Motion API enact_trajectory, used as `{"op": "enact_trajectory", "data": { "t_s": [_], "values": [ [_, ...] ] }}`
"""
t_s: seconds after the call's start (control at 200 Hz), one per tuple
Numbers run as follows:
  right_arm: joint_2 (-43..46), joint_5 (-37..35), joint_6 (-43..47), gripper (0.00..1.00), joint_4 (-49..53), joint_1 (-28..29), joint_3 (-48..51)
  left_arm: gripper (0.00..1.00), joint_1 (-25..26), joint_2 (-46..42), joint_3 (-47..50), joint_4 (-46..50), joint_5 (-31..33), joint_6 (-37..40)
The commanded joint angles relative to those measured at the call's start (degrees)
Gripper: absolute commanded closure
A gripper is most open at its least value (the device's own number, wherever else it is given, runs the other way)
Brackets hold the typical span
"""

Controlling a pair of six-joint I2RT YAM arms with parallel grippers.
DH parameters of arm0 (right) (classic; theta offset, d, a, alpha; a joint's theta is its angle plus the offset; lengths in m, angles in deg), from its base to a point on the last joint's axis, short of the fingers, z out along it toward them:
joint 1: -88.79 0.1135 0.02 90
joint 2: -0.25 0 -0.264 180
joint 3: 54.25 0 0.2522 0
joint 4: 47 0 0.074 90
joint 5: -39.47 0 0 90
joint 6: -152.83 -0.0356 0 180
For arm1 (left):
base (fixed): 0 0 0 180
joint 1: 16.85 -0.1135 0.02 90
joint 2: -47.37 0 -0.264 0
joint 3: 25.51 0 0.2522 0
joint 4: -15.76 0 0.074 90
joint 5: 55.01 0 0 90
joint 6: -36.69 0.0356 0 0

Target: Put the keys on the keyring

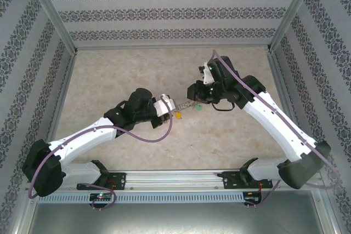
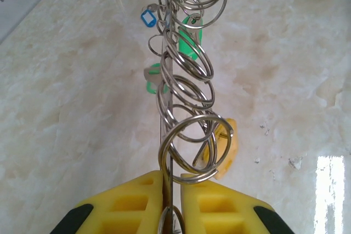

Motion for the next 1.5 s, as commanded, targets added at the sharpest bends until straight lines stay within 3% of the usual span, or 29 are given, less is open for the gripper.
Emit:
{"op": "enact_trajectory", "data": {
  "t_s": [0.0, 0.1, 0.315, 0.44, 0.719, 0.969, 1.109, 1.494],
  "values": [
    [5.3, -2.8, 10.5, 0.79, -6.3, 0.7, 2.8, 1.0, 0.3, -2.5, -3.3, -1.2, -1.9, -3.5],
    [10.8, -3.6, 21.4, 0.78, -11.4, 2.6, 8.3, 1.0, 0.3, -3.7, -4.2, 0.0, -2.5, -5.4],
    [28.3, -2.4, 59.4, 0.78, -28.3, 10.0, 28.8, 1.0, 0.3, -6.3, -8.4, 7.1, -4.1, -8.6],
    [32.4, 3.8, 79.9, 0.72, -33.5, 12.6, 35.4, 1.0, 0.4, -7.0, -10.8, 11.4, -5.0, -8.3],
    [28.9, -4.1, 91.4, 0.76, -40.9, 18.9, 34.5, 1.0, 0.4, -7.6, -12.2, 12.9, -5.9, -9.3],
    [27.2, -9.0, 95.2, 0.78, -47.2, 19.3, 36.0, 1.0, 0.4, -8.5, -11.9, 12.0, -8.1, -10.9],
    [26.3, -14.9, 95.7, 0.84, -56.7, 20.5, 39.1, 1.0, 0.5, -7.7, -12.9, 13.5, -10.5, -11.7],
    [26.5, -19.5, 103.4, 0.78, -55.0, 20.7, 40.0, 1.0, 0.4, -7.6, -14.9, 14.5, -12.1, -14.5]
  ]
}}
